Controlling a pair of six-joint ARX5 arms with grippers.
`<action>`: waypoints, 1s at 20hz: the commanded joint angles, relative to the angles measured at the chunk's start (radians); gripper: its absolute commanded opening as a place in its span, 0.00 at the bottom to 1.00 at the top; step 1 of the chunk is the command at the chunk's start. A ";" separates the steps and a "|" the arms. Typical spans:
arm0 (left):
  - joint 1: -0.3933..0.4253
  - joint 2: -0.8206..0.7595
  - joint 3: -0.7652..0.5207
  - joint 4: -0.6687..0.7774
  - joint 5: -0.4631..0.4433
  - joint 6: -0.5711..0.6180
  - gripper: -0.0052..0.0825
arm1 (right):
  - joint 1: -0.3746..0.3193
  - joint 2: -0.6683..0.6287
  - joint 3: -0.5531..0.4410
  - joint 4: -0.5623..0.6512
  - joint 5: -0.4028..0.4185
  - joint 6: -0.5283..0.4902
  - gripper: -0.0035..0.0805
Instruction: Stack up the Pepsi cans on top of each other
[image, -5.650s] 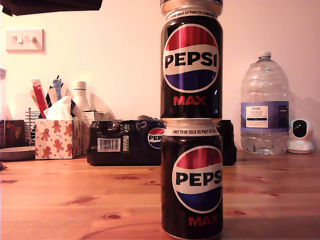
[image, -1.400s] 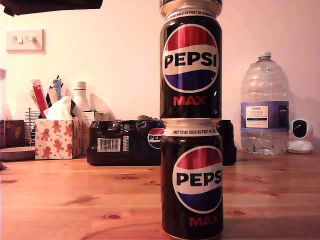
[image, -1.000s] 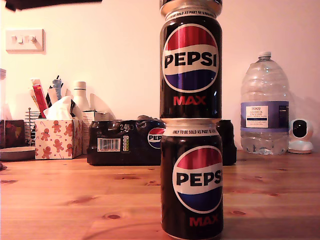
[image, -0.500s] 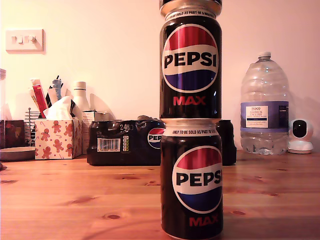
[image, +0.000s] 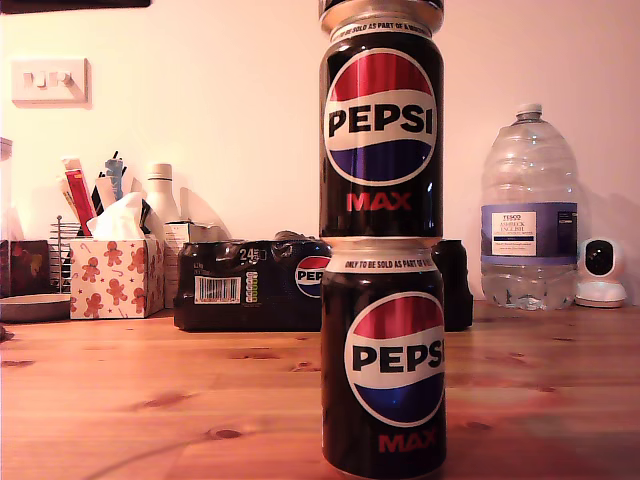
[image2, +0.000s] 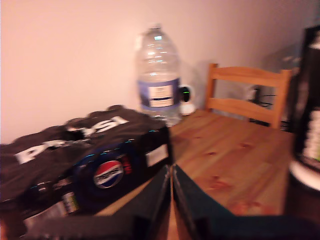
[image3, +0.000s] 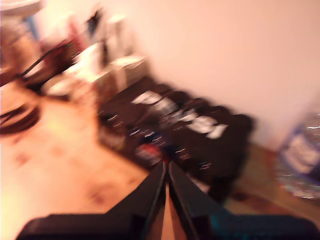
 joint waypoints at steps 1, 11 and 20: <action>0.015 0.004 -0.011 0.010 0.002 -0.003 0.04 | -0.050 -0.024 -0.060 0.029 -0.009 0.008 0.03; 0.109 0.004 -0.011 -0.010 0.002 -0.003 0.04 | -0.385 -0.191 -0.424 0.331 -0.274 0.056 0.03; 0.214 0.002 -0.059 -0.037 0.002 -0.016 0.04 | -0.422 -0.342 -0.701 0.496 -0.315 0.064 0.03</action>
